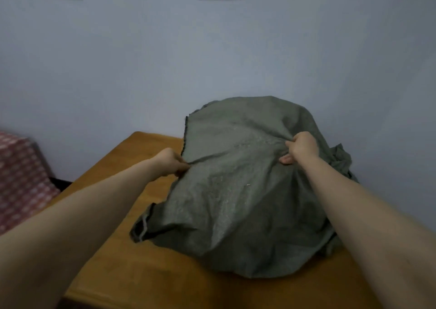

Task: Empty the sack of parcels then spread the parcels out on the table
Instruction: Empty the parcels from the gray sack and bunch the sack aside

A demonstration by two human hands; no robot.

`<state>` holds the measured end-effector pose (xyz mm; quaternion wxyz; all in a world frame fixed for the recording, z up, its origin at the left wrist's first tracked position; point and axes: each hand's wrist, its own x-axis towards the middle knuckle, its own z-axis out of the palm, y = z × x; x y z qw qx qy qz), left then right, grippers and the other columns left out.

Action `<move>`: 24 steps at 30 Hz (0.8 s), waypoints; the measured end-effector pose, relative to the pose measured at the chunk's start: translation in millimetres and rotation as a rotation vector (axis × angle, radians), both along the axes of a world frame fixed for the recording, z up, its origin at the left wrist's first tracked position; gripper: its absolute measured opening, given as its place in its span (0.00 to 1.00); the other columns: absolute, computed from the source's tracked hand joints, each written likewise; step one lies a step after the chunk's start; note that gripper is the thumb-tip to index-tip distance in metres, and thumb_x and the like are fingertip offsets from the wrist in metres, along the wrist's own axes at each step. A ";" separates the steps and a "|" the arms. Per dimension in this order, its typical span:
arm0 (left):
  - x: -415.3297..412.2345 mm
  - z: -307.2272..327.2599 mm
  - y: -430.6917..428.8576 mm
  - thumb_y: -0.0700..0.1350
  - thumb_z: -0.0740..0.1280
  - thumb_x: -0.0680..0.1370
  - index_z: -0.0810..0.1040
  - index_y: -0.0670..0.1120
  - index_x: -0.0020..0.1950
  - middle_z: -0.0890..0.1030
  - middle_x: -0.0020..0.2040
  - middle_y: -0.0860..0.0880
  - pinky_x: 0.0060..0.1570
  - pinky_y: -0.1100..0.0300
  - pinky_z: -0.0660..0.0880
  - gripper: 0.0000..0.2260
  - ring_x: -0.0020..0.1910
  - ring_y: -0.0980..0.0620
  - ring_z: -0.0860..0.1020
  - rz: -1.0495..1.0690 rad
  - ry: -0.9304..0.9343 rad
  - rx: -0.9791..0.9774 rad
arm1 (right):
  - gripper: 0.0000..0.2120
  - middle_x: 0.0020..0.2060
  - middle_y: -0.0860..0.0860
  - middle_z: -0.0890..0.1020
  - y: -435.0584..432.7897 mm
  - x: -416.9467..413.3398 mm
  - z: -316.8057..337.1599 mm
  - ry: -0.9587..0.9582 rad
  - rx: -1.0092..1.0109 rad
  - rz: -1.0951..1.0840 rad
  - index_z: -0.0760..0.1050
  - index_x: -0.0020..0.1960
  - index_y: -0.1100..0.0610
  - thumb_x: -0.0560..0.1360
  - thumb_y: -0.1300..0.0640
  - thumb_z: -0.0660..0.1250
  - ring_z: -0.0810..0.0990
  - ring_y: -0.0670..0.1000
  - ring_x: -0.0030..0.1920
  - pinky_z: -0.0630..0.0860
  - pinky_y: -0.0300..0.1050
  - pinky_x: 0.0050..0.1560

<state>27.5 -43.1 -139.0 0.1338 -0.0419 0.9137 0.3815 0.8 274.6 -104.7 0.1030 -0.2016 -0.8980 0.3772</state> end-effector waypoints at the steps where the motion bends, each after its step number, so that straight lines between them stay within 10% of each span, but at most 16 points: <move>1: -2.6 13.8 9.8 0.50 0.68 0.77 0.81 0.42 0.48 0.81 0.44 0.45 0.45 0.55 0.74 0.11 0.44 0.48 0.78 0.009 0.021 0.065 | 0.16 0.17 0.52 0.76 14.6 -1.8 2.4 0.034 -0.022 -0.018 0.69 0.34 0.60 0.80 0.59 0.60 0.78 0.48 0.19 0.76 0.39 0.24; 6: -13.2 71.1 82.0 0.41 0.68 0.77 0.78 0.38 0.45 0.81 0.39 0.42 0.46 0.50 0.80 0.06 0.37 0.47 0.80 0.086 0.126 0.437 | 0.21 0.47 0.56 0.82 54.8 8.8 21.8 0.057 -0.294 0.109 0.76 0.59 0.66 0.79 0.48 0.62 0.80 0.56 0.54 0.73 0.56 0.63; 12: -25.4 117.0 190.3 0.35 0.68 0.76 0.74 0.36 0.40 0.78 0.29 0.42 0.34 0.50 0.81 0.06 0.25 0.47 0.77 0.136 0.151 0.651 | 0.35 0.69 0.48 0.69 105.5 68.5 76.9 0.087 -0.616 0.402 0.67 0.71 0.49 0.71 0.30 0.58 0.68 0.49 0.68 0.66 0.46 0.64; 17: -35.5 143.0 263.0 0.33 0.69 0.75 0.73 0.38 0.51 0.74 0.32 0.42 0.15 0.61 0.71 0.08 0.18 0.52 0.74 0.182 0.190 0.714 | 0.35 0.64 0.48 0.74 131.9 115.9 124.1 0.087 -0.221 0.547 0.72 0.64 0.50 0.64 0.31 0.60 0.72 0.47 0.65 0.66 0.42 0.62; 24: -38.3 184.9 340.8 0.32 0.66 0.75 0.65 0.41 0.37 0.70 0.30 0.44 0.21 0.59 0.74 0.13 0.25 0.52 0.69 0.147 0.240 0.859 | 0.67 0.76 0.53 0.55 130.9 119.3 131.3 -0.027 0.737 0.435 0.37 0.77 0.50 0.54 0.28 0.73 0.57 0.57 0.74 0.58 0.66 0.70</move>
